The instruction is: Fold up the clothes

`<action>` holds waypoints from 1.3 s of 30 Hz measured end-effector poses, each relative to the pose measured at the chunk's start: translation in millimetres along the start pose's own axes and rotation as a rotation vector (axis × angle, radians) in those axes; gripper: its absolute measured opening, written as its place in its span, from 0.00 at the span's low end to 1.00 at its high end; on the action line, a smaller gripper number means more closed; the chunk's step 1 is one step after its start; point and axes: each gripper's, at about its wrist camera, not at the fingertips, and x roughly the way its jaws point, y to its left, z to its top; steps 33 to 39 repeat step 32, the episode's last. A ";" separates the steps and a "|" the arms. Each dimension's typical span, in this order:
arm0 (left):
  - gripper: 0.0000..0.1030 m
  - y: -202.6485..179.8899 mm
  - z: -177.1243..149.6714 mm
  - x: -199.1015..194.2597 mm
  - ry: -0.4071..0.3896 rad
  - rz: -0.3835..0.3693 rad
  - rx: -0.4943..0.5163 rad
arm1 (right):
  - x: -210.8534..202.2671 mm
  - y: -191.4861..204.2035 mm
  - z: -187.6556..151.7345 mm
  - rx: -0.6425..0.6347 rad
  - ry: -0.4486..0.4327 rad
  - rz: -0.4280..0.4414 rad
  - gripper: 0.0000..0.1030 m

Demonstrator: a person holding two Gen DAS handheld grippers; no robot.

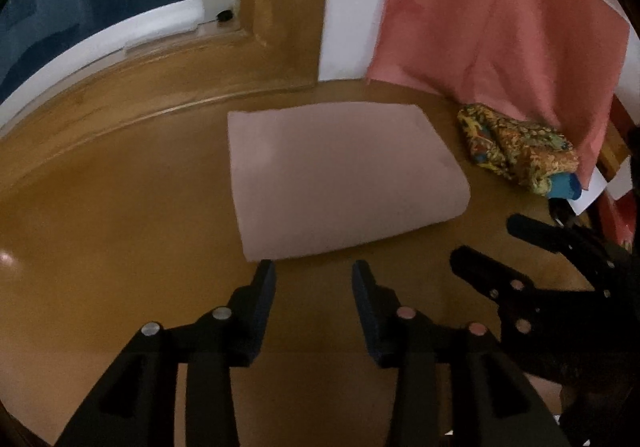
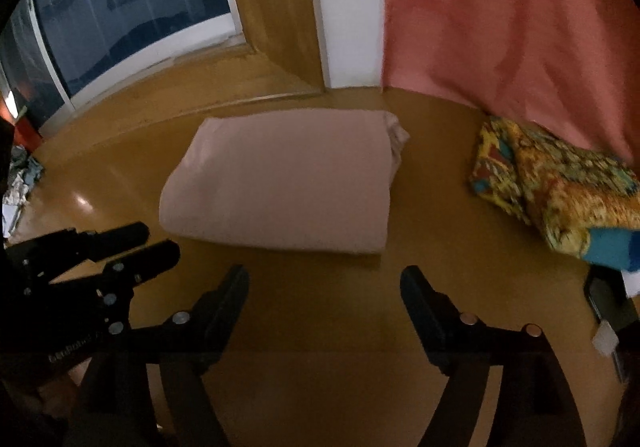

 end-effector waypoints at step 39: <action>0.53 -10.6 -13.3 3.8 0.064 0.061 -0.083 | 7.1 -17.2 -4.1 -0.038 0.087 -0.001 0.76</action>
